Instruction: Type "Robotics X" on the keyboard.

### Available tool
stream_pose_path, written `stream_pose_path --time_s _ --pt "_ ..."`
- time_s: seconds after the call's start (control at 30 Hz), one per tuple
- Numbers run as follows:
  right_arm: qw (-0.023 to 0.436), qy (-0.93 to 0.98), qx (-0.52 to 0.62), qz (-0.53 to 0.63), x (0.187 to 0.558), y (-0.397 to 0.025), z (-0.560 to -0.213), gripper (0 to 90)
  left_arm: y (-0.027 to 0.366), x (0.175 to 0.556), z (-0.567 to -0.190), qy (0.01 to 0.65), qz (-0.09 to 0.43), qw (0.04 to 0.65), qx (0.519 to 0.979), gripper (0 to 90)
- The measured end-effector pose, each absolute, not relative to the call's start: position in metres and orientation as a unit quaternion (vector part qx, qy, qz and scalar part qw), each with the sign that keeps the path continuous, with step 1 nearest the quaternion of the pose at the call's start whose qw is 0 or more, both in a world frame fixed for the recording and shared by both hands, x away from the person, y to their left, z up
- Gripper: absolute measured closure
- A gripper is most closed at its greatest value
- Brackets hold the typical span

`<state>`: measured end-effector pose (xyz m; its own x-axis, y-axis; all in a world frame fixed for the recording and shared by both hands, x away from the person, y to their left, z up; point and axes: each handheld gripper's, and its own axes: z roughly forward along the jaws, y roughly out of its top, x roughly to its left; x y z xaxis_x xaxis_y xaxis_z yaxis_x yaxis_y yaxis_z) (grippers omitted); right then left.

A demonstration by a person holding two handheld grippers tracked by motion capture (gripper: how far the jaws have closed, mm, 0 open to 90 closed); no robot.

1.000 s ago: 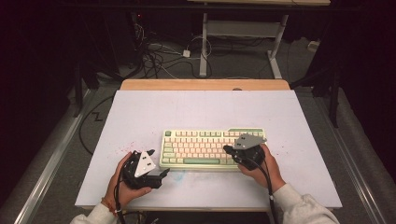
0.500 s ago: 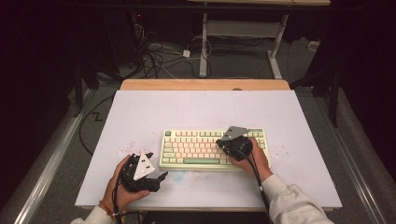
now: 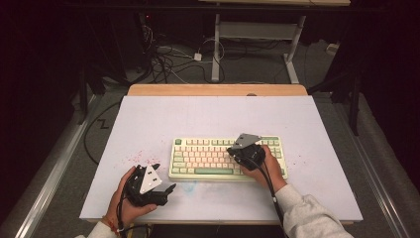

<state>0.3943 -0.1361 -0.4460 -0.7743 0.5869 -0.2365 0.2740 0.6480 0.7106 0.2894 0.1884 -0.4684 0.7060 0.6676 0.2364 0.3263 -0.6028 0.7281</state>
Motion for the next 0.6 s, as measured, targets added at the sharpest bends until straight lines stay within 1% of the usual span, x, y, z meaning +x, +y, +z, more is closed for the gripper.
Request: stream_pose_path --time_s 0.13,0.3,0.5,0.6 --pt "0.232 0.871 0.244 0.358 0.389 -0.139 -0.440 90.0 0.186 0.289 -0.468 0.287 0.252 0.340 0.860 17.5" --pt "0.231 0.863 0.242 0.378 0.382 -0.144 -0.433 86.3 0.185 0.289 -0.469 0.284 0.251 0.336 0.862 17.5" --pt "0.236 0.850 0.243 0.403 0.375 -0.154 -0.423 74.2 0.184 0.290 -0.469 0.282 0.250 0.334 0.864 17.5" --pt "0.237 0.845 0.240 0.416 0.370 -0.159 -0.419 64.4 0.184 0.290 -0.468 0.281 0.249 0.336 0.864 17.5"
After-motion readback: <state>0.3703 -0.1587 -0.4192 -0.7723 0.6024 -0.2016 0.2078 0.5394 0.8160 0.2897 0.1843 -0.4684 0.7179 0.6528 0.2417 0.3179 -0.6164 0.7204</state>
